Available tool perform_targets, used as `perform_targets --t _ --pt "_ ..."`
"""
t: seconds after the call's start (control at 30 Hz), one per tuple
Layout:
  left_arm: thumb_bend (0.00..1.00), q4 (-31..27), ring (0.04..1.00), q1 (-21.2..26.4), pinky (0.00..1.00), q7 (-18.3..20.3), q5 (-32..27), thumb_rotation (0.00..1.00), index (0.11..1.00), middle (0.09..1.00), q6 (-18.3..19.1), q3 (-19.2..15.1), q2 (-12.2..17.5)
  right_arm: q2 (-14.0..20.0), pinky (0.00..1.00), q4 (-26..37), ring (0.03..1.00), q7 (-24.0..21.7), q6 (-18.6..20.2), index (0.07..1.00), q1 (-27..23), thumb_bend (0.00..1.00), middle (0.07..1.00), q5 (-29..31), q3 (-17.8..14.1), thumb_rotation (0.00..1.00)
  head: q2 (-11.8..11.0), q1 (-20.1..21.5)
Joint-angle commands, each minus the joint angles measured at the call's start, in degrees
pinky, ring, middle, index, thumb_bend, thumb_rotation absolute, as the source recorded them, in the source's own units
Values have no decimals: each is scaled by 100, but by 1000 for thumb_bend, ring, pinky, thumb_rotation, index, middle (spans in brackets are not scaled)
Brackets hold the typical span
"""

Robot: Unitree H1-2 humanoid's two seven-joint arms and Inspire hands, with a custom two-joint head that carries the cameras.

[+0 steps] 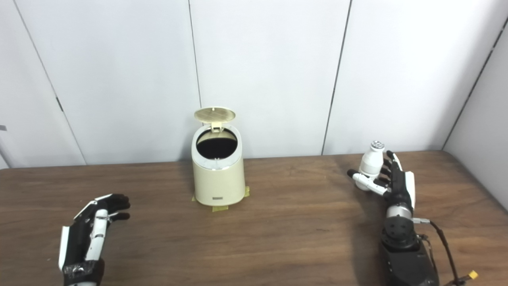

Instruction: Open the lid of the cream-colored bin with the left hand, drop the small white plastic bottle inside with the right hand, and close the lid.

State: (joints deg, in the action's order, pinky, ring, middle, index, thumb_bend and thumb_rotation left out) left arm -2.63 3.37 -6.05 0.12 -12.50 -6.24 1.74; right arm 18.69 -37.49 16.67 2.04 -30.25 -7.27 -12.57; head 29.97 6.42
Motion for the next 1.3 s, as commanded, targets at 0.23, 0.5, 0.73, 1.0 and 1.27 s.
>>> perform_targets --t 0.23,0.5,0.73,1.0,1.27 --pt "171 -187 653 124 603 65 -12 633 614 645 -220 28 45 242 658 -509 777 10 -411 914 -486 883 841 -28 221 326 15 -11" --pt "178 -256 645 104 597 48 -35 623 605 637 -208 18 19 243 616 -840 728 160 -343 857 -613 887 788 -80 360 307 31 -52" --pt "168 -328 647 73 592 36 55 617 611 641 -167 61 -7 283 654 -1027 743 237 -424 858 -613 894 803 -192 566 286 44 -64" --pt "164 -437 646 38 597 12 61 607 610 641 -155 74 -23 237 687 -902 763 257 -406 866 -576 868 811 -118 599 227 65 -94" --pt "171 -492 648 18 601 44 12 621 610 642 -170 64 4 188 705 -1099 775 278 -484 851 -593 898 807 -7 589 231 92 -127"
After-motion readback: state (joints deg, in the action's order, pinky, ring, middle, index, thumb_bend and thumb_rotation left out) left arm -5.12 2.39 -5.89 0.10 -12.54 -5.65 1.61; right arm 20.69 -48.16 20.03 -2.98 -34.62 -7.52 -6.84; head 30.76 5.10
